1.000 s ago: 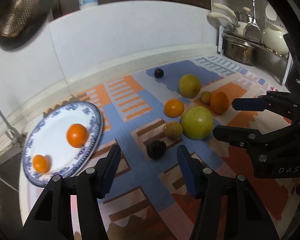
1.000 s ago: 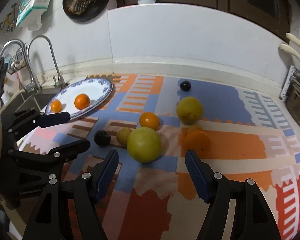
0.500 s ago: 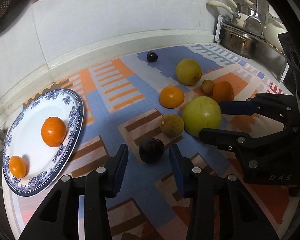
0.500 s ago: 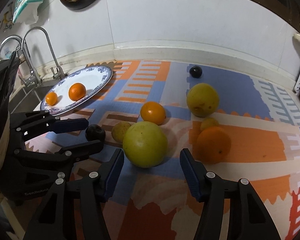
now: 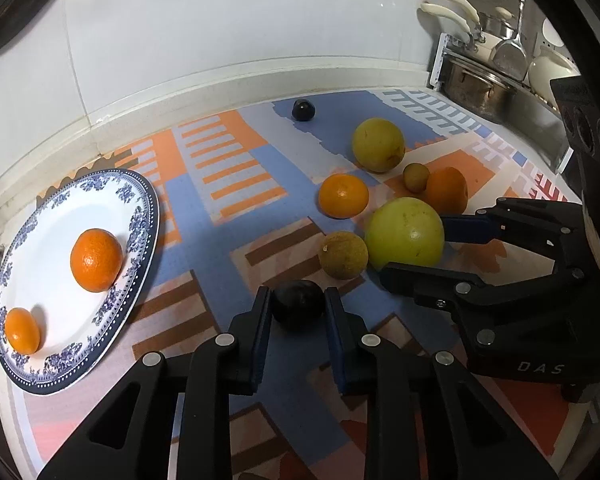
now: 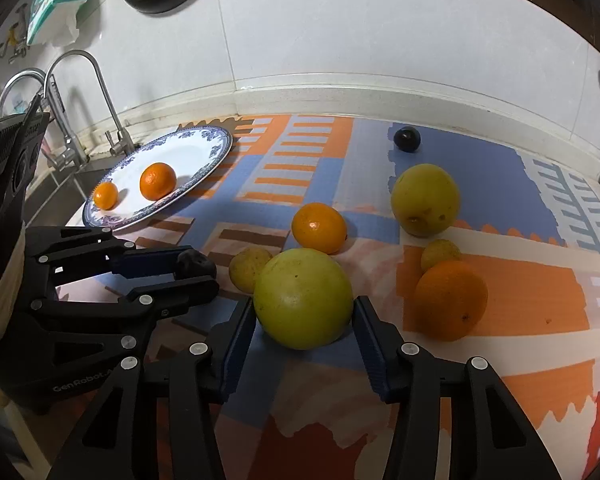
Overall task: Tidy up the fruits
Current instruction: 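Grasp the green pomelo with the right gripper while the left gripper grasps the dark plum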
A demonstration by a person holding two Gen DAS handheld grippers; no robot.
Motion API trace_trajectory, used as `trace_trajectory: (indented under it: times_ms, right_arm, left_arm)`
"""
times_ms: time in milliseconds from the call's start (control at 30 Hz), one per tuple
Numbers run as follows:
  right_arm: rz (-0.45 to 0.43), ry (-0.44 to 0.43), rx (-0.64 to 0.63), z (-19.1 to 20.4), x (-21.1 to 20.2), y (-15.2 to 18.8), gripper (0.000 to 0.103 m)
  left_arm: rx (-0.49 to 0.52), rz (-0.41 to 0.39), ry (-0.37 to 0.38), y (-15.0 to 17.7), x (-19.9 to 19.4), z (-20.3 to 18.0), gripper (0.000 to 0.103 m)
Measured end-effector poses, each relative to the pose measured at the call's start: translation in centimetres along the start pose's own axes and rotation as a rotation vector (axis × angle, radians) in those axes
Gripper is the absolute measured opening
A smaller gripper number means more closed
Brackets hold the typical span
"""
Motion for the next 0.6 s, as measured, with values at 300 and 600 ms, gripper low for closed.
trace_trajectory:
  times_ms: [300,600]
  right_arm:
    - [-0.01,0.006,0.011,0.3,-0.7,0.2,0.05]
    - [-0.06,0.001,0.014,1.3,-3.0,-0.7,0.05]
  left_arm:
    - [-0.032,-0.039,-0.032,-0.2,-1.9,0.5,0.026]
    - [-0.094,-0.094,-0.061,-0.3,-5.2,0.9,0.026]
Point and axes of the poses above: each gripper's, at about its wrist camera, not at the fingertips, and x roughly the way its jaws point, z to its left, y to its underside, the point moved 6 cm from there along x, roughly the way its jaws point, and after that the axes turned 3 degrees about x, right-handed, at the moved point
